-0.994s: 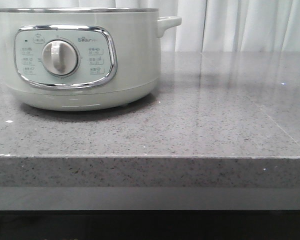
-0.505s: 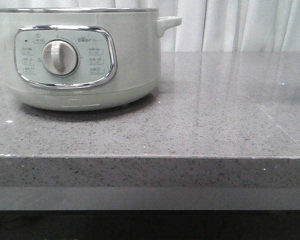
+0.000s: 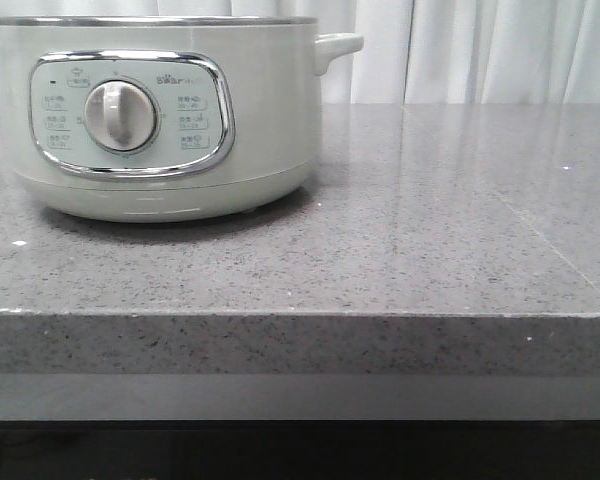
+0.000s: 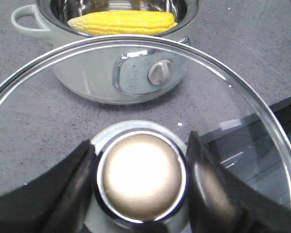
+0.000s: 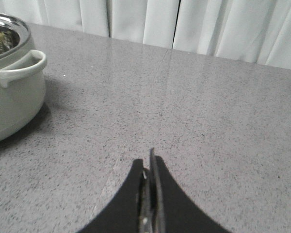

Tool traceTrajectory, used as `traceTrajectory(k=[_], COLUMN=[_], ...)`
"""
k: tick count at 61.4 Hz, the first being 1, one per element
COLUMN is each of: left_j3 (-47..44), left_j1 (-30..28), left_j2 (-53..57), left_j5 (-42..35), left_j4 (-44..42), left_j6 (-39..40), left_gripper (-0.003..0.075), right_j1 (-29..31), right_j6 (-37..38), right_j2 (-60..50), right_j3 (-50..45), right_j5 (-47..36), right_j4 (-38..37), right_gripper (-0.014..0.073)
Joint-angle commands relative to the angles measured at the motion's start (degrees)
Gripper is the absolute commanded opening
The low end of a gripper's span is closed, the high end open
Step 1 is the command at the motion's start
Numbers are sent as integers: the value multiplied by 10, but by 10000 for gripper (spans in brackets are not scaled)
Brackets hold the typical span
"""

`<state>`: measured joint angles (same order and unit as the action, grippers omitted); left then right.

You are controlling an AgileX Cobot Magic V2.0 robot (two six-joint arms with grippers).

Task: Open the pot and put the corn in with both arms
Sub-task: 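Open the right gripper to release the corn and withdraw it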

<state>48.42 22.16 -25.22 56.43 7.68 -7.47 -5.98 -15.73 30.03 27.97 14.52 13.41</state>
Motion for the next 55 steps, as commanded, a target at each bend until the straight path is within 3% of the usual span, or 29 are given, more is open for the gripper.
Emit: traceTrajectory(k=[1,13,34,55], left_j3=[60,176,428,577], left_j1=[3,3,3,3], left_j2=[-65,-221,-487,-646], left_j5=[-89,-111,-99,-66], left_j4=[-2,-5,-5,8], left_j6=[-1,-15,-14,-14], left_gripper=[251,251,251,251], right_j1=[0,0,0,0], right_j6=[-5,-5,-5,-5], right_j2=[-46,-105,-105,-105], right_j3=[-16,-42,-43,-43], right_j5=[-46,-43,-43,-43], right_j4=[8,8,8,8], right_gripper=[-67,-67,-67,-67])
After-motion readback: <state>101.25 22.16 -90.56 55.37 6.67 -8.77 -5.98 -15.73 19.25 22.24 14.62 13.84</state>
